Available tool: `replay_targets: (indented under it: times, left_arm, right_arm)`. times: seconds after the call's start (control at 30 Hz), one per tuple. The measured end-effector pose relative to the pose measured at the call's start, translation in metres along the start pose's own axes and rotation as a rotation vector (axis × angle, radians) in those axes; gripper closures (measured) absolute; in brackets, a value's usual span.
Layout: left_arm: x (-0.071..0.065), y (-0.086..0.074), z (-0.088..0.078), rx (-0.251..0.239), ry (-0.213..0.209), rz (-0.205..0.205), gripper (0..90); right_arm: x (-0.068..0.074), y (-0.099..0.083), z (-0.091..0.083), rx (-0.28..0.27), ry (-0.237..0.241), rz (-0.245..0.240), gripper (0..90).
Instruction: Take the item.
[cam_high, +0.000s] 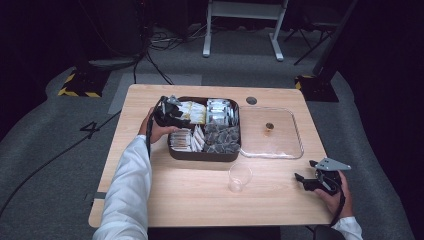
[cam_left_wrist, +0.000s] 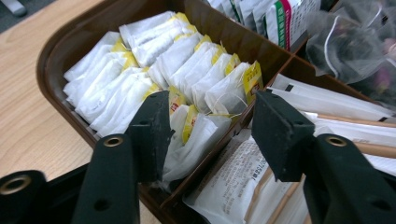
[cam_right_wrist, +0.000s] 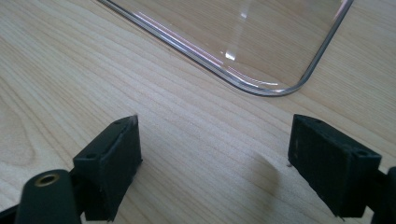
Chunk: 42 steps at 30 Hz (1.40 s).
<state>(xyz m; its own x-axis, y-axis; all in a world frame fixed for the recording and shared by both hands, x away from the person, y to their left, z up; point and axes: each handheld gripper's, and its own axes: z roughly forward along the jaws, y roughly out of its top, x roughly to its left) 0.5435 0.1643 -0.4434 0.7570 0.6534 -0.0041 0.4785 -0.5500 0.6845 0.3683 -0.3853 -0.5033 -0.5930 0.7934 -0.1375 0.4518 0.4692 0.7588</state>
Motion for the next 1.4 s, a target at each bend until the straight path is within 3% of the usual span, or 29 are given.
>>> replay_targets:
  times: [0.03, 0.07, 0.1, 0.27, 0.37, 0.63, 0.8, 1.03, 1.13, 1.4]
  left_arm:
    - [0.0, 0.001, 0.004, 0.017, -0.003, -0.002, 56.2]
    - [0.001, 0.001, 0.004, 0.011, -0.002, -0.003, 56.5]
    - [0.001, 0.001, 0.004, 0.006, -0.028, -0.007, 59.2]
    - [0.001, 0.001, 0.002, -0.011, -0.038, -0.012, 69.7]
    - [0.004, 0.001, -0.002, -0.025, -0.033, -0.013, 70.2]
    - [0.006, -0.001, -0.001, 0.003, 0.024, 0.008, 86.6]
    - [0.007, -0.002, -0.005, -0.02, 0.046, 0.0, 89.1]
    - [0.003, -0.001, -0.024, -0.102, 0.069, -0.007, 89.3]
    - [0.001, -0.002, -0.028, -0.108, 0.077, 0.002, 89.3]
    - [0.001, -0.007, -0.051, -0.187, 0.108, -0.026, 89.4]
  right_arm:
    - [0.0, 0.0, 0.0, 0.0, 0.0, 0.0, 17.5]
    - [0.0, 0.0, 0.0, 0.0, 0.0, 0.0, 17.5]
    - [0.0, 0.0, 0.0, 0.0, 0.0, 0.0, 17.5]
    - [0.0, 0.0, 0.0, -0.001, 0.0, -0.001, 17.5]
    - [0.0, 0.0, 0.0, 0.0, -0.001, -0.001, 17.5]
    - [0.0, 0.0, 0.0, -0.001, -0.001, -0.001, 17.5]
    - [0.0, 0.0, 0.0, -0.001, -0.001, -0.001, 17.5]
    - [0.0, 0.0, 0.0, 0.0, -0.001, -0.002, 17.5]
    - [0.0, 0.0, 0.0, 0.0, 0.0, -0.001, 17.5]
    - [0.0, 0.0, 0.0, 0.0, 0.0, -0.001, 17.5]
